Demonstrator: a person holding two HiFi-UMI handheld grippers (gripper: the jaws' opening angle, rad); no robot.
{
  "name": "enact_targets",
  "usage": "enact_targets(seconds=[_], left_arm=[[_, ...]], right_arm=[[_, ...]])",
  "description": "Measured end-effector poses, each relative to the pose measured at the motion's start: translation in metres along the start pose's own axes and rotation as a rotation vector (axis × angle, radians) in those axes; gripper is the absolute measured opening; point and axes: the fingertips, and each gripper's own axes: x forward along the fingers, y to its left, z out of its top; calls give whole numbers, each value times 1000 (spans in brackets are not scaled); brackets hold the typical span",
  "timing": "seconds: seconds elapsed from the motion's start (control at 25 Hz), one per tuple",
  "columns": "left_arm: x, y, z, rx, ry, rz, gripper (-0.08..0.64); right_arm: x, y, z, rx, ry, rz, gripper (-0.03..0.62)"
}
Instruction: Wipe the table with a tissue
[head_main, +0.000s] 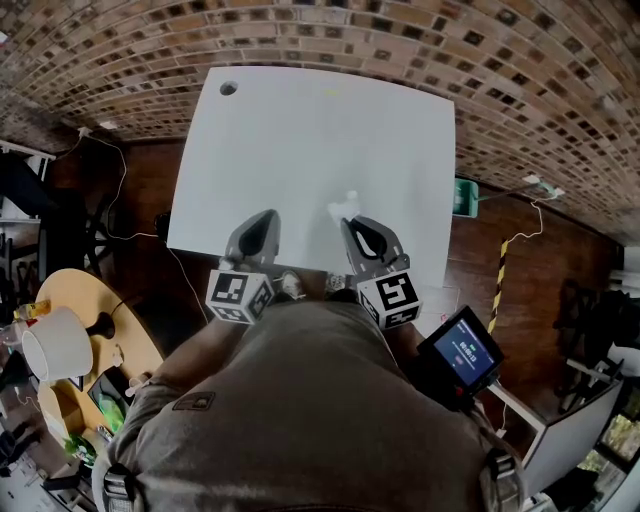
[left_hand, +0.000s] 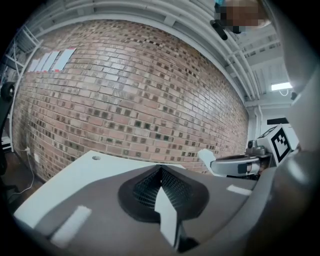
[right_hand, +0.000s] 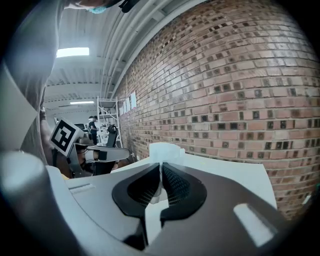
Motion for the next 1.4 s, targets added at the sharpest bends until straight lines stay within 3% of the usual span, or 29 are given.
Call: enact_targets(seconds=[0.6, 1.4], left_arm=[[-37, -14, 1, -2, -3, -92, 2], [-70, -96, -21, 2, -28, -84, 2]], right_arm=[[-29, 37, -2, 25, -27, -71, 28], [-104, 41, -27, 15, -33, -15, 28]])
